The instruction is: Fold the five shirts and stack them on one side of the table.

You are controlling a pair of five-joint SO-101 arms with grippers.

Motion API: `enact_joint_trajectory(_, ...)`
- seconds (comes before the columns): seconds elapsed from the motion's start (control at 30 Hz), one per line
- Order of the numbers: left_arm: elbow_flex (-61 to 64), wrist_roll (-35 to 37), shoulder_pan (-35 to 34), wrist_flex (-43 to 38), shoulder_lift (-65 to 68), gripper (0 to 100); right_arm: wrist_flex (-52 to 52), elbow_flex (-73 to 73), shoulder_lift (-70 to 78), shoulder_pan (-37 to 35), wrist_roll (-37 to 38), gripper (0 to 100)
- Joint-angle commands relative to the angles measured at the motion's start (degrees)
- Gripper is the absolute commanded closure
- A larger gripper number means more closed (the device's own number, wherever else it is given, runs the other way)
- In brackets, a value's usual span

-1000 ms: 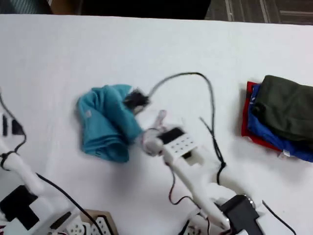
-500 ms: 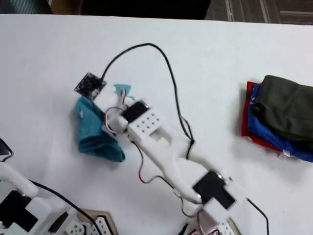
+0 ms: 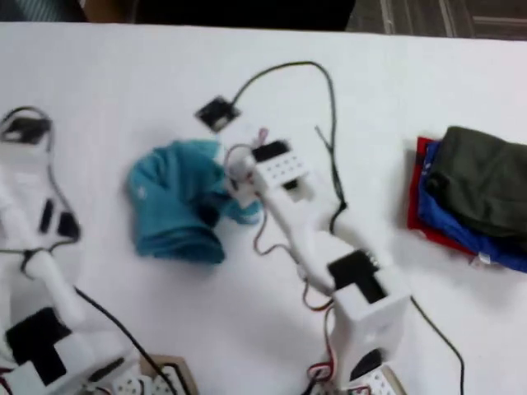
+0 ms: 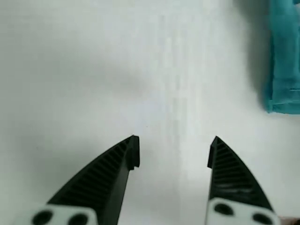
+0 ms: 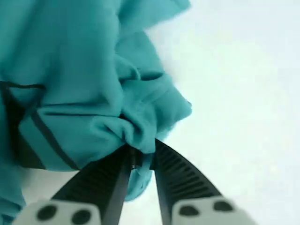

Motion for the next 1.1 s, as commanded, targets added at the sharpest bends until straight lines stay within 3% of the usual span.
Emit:
enact_joint_trajectory(0.0,0.04,-0.18,8.79,1.67,-2.46,74,0.13,-4.4,-0.75,4.53,0.26,97.8)
enact_joint_trajectory(0.27,-0.04,6.77,25.49,-1.32,-2.46,74,0.31,-7.47,-5.93,14.02,0.26,97.8)
enact_joint_trajectory(0.57,3.03,16.09,43.78,-11.16,0.53,74,1.27,-7.12,-8.31,13.76,0.26,97.8)
enact_joint_trajectory(0.73,3.47,18.46,42.2,-17.93,7.65,74,1.19,-7.3,-8.31,13.76,0.26,97.8)
enact_joint_trajectory(0.93,3.56,18.37,33.85,-17.58,12.4,74,1.01,-8.44,-8.31,14.55,0.35,97.8)
enact_joint_trajectory(1.07,4.18,18.2,32.79,-17.32,12.75,74,1.01,-8.7,-8.31,15.08,0.35,97.8)
